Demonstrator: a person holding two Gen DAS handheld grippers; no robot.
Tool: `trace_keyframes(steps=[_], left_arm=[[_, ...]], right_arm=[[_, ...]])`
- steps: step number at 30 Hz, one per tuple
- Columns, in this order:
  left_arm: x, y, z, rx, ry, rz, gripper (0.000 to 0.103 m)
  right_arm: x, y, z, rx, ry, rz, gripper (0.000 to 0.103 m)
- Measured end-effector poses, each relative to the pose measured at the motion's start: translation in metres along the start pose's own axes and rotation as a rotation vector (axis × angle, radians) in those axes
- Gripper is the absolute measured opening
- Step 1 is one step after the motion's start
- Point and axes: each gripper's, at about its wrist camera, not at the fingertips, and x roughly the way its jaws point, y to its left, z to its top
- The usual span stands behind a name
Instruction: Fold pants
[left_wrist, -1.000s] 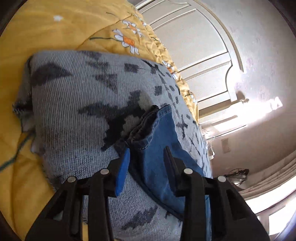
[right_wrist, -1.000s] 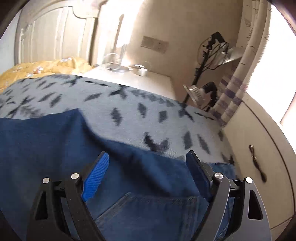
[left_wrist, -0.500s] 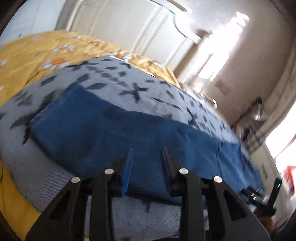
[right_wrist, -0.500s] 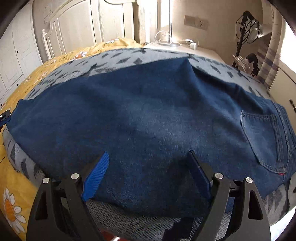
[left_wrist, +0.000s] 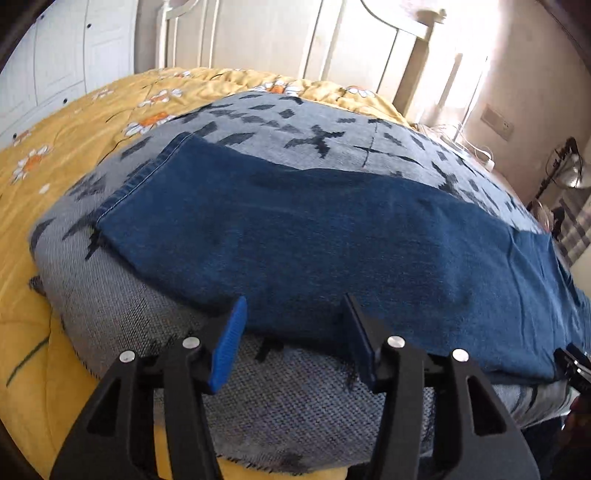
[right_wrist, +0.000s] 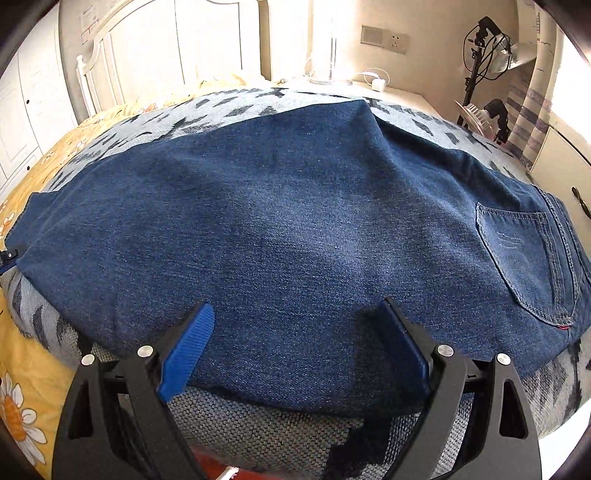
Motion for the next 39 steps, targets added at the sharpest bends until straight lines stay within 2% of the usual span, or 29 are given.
trace_keyframes(steps=[2,4,7,10,15,17,21,23,27,32,39], left_arm=[[-0.005,0.008,0.000,-0.044,-0.001,0.011,0.047],[-0.009,0.020,0.002,-0.122,-0.009,-0.024,0.047],[-0.011,0.057,-0.001,-0.364,0.000,-0.126,0.047],[-0.007,0.097,-0.014,-0.602,-0.016,-0.271,0.046],[0.000,0.143,-0.034,-0.846,-0.056,-0.448,0.046],[0.002,0.152,-0.037,-0.883,-0.065,-0.482,0.046],[0.005,0.161,-0.030,-0.870,-0.089,-0.496,0.046],[0.010,0.166,-0.027,-0.883,-0.076,-0.474,0.046],[0.023,0.175,-0.026,-0.939,-0.048,-0.478,0.046],[0.030,0.186,-0.032,-0.975,-0.057,-0.499,0.042],[0.037,0.202,-0.028,-1.019,-0.124,-0.533,0.041]], right_arm=[[0.001,0.000,0.000,0.003,0.003,-0.003,0.086],[0.001,0.000,0.001,0.003,0.007,-0.004,0.087],[0.002,0.000,0.001,0.003,0.011,-0.003,0.088],[0.002,0.001,0.001,0.001,0.008,-0.006,0.088],[0.002,0.001,0.000,-0.003,0.008,-0.003,0.088],[0.002,0.001,0.000,-0.004,0.014,0.000,0.088],[0.002,0.002,0.002,-0.002,0.024,0.001,0.088],[0.002,0.001,0.002,-0.001,0.023,0.000,0.088],[0.002,0.002,0.002,-0.003,0.025,0.002,0.088],[0.002,0.002,0.001,-0.003,0.023,0.002,0.088],[0.002,0.002,0.002,-0.003,0.024,0.002,0.088]])
